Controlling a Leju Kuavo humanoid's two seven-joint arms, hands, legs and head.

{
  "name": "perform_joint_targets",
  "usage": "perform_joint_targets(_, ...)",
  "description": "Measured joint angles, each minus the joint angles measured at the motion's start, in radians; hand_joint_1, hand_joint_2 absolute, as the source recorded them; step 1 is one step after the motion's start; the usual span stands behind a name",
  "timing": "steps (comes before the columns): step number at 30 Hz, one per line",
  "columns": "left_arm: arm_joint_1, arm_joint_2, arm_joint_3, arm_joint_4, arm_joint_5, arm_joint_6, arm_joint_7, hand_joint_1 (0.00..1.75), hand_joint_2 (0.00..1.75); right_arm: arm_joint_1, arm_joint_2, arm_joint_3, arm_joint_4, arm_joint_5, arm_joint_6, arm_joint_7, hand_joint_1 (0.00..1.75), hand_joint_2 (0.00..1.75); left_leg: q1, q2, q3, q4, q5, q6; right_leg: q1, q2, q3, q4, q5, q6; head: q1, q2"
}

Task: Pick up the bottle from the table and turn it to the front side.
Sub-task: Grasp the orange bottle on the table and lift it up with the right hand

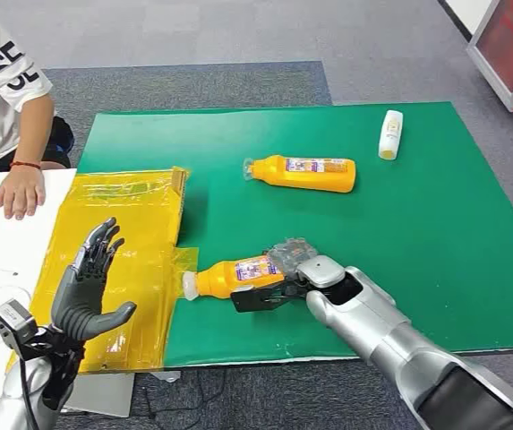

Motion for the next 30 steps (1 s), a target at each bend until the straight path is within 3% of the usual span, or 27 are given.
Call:
perform_joint_targets(10,-0.047,0.001,-0.006,0.017,-0.002,-0.019,-0.015,0.00,1.75,-0.011,-0.044,-0.055,0.029,-0.240,0.044,-0.164,1.75,1.75,0.000,0.000,0.000,0.000,0.000,0.000,0.000,0.000,0.000,0.000,0.000,0.000,0.000,0.000)
perform_joint_targets(19,-0.060,0.009,-0.018,0.048,0.002,-0.034,-0.047,0.00,1.75,0.021,-0.132,-0.161,0.041,-0.506,0.058,-0.322,1.75,1.75,0.000,0.000,0.000,0.000,0.000,0.000,0.000,0.000,0.000,-0.001,0.000,0.000,0.000,0.000)
perform_joint_targets(30,-0.065,0.014,-0.038,0.070,0.007,-0.033,-0.054,0.00,1.75,0.132,-0.178,-0.333,0.019,-0.777,0.103,-0.400,1.75,1.75,0.000,0.000,0.001,0.000,0.000,0.000,0.000,0.000,0.001,-0.001,0.000,0.000,0.000,0.000)
